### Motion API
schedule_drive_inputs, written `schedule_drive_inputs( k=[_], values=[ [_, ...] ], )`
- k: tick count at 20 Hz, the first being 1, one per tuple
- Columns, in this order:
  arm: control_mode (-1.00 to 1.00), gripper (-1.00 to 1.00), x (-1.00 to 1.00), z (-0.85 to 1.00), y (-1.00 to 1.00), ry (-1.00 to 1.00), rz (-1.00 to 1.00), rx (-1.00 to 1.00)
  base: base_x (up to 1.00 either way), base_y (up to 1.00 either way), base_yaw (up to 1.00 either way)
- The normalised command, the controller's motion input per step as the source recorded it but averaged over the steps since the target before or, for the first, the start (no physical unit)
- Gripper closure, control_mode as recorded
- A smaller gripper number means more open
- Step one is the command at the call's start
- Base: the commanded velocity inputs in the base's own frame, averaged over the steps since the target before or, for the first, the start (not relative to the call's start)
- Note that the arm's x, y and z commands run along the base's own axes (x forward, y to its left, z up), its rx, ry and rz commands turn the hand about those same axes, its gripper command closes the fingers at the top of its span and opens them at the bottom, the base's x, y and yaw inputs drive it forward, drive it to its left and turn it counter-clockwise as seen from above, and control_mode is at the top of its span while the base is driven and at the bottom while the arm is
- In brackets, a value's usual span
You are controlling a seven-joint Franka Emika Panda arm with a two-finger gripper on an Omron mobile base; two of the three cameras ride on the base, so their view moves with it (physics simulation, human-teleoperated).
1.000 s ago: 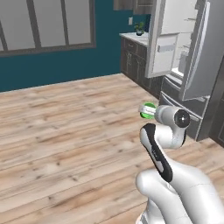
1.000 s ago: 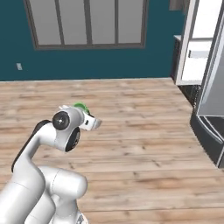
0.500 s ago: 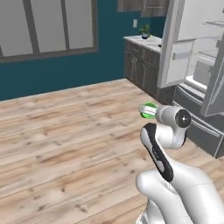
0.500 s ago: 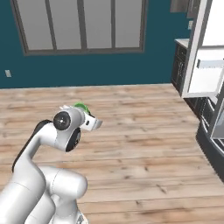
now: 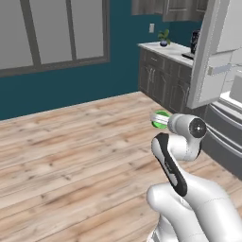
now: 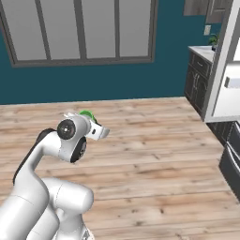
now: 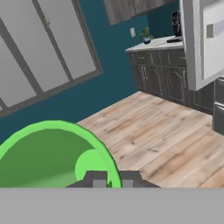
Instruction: Move the cup from next to the sink to the open cabinet. Then, move the bowl with the lemon to the fridge to clear the area for faucet cleaning.
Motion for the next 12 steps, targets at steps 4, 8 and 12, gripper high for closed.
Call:
schedule_drive_inputs(
  k=[4,8,12],
  values=[
    [1.0,1.0,0.0,0.0,0.0,0.0,0.0,0.0,1.0,0.13,-0.06],
    [1.0,1.0,0.0,0.0,0.0,0.0,0.0,0.0,1.0,0.02,-0.22],
    [1.0,1.0,0.0,0.0,0.0,0.0,0.0,0.0,1.0,0.11,-0.34]
  ],
)
